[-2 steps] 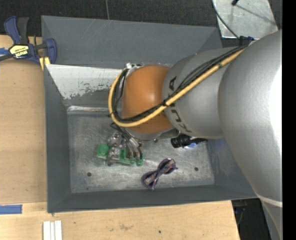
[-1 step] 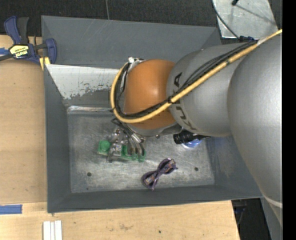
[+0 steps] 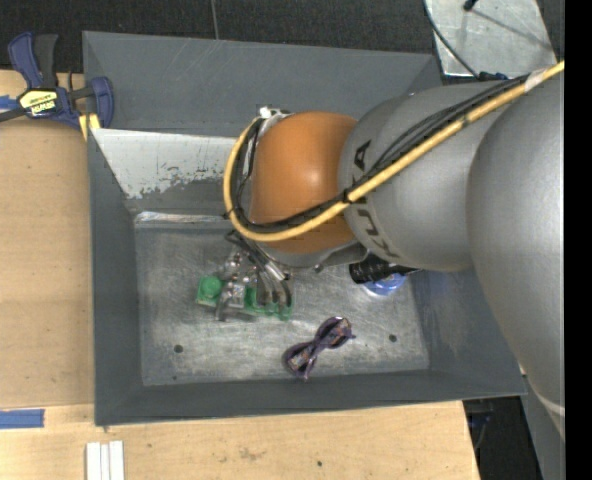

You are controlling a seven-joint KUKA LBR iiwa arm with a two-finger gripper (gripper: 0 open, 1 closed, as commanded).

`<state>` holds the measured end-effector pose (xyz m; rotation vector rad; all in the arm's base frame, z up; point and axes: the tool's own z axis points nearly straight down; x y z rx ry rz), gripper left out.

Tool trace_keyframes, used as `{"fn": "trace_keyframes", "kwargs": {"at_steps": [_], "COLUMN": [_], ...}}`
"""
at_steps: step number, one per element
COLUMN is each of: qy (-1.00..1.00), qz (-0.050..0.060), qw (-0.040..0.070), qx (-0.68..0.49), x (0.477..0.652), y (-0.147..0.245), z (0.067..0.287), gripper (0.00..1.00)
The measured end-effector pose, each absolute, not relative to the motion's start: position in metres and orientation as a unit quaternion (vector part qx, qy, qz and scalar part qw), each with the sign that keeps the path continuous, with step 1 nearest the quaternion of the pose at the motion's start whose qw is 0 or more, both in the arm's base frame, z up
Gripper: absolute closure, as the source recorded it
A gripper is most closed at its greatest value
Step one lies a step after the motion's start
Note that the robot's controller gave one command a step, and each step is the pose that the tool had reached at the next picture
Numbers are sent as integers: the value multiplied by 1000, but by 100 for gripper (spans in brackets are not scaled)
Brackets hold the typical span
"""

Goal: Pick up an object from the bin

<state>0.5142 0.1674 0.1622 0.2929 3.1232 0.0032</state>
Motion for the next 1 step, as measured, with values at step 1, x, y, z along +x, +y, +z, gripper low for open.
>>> {"fn": "trace_keyframes", "kwargs": {"at_steps": [1], "qy": [996], "qz": [1], "qw": [2], "qx": [93], "x": [514], "y": [167], "z": [170], "gripper": [100]}}
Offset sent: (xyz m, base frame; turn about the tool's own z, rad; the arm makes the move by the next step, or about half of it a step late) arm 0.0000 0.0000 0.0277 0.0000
